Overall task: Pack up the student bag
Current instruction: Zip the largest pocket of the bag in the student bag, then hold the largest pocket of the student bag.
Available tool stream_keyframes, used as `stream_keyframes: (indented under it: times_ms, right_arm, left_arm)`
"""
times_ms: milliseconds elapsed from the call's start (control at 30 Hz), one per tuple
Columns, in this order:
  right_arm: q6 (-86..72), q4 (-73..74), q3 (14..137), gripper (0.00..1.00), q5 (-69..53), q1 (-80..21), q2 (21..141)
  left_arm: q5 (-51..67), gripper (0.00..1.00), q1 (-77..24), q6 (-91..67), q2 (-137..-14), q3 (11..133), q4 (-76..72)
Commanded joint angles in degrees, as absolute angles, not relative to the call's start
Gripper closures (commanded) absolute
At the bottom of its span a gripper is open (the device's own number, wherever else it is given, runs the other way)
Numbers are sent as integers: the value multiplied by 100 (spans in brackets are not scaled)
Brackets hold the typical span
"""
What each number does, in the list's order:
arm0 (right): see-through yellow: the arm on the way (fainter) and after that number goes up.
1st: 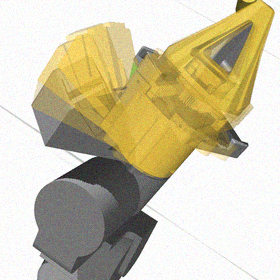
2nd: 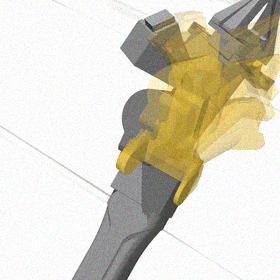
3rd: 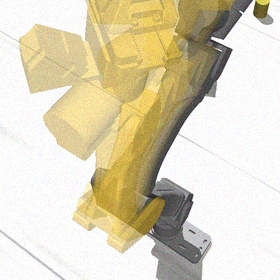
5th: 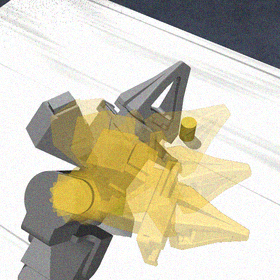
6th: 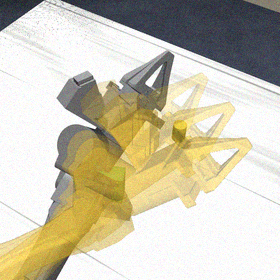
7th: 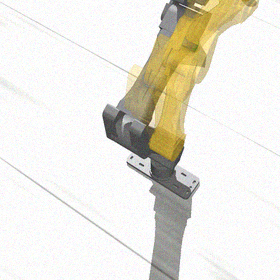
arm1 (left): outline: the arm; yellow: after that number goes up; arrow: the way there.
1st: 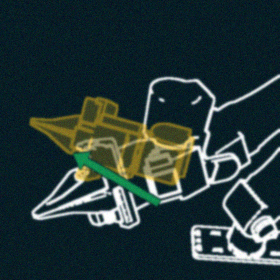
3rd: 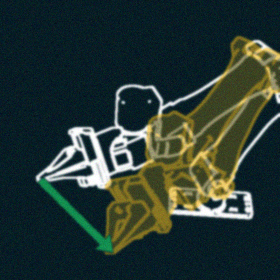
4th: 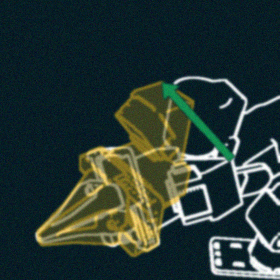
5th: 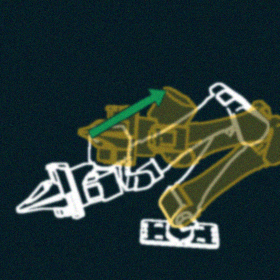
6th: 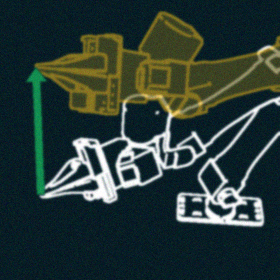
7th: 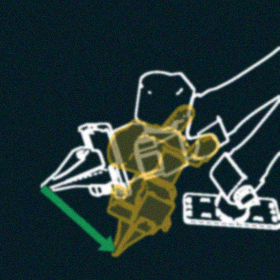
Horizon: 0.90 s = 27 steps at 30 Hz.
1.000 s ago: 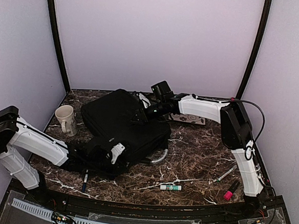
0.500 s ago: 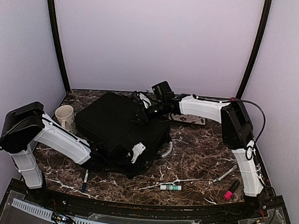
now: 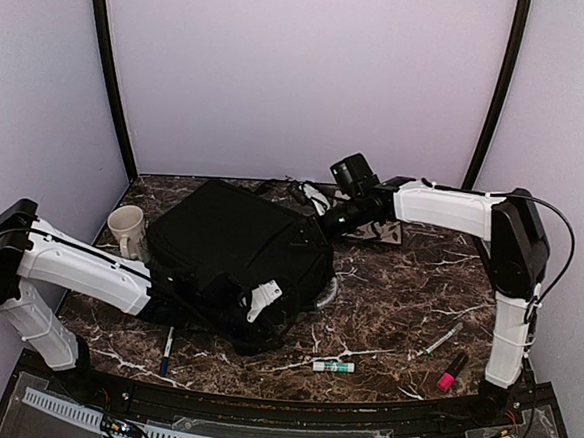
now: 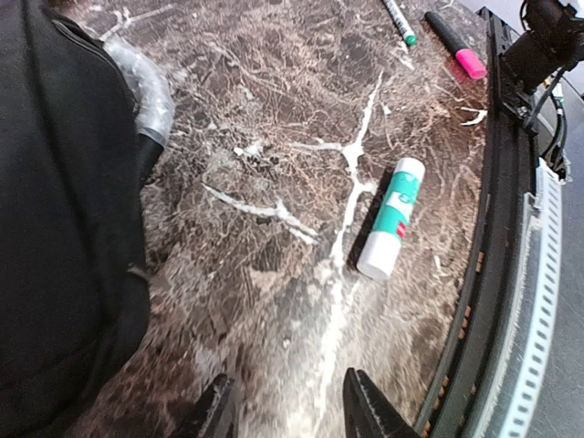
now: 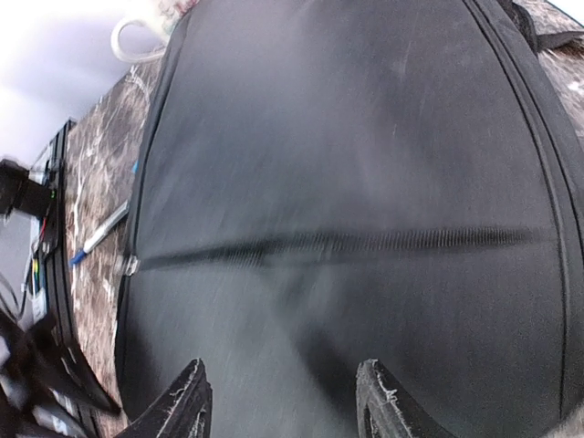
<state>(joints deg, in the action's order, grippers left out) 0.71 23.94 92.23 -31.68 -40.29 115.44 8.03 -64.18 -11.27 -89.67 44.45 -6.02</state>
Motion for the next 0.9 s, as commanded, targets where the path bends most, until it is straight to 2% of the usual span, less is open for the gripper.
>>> stream_keyframes:
  times_ms: [0,100,167,267,533,867]
  right_arm:
    - [524,2222,8198,46,-3055,-4009,10792]
    - [574,1589,7107,46,-3040,-4008,10312]
    - [660,1526,6780,46,-2865,-4003,10185]
    - [695,1576,6666,46,-2927,-3999,10234]
    - [727,1955,7464,47,-2777,-3984,11037]
    - [575,2123,7976,47,-2738,-3712,11461]
  left_arm:
    - [457,59,-6442,-735,-8087,4451,576]
    - [-128,58,-6442,-366,-7732,4344,729]
    - [-667,54,-6442,-133,-7677,4390,833]
    - [-871,52,-6442,319,-7804,4566,942]
    - [-1556,44,-6442,1320,-8703,5357,1158]
    - [-1944,44,-6441,2221,-9511,5823,770]
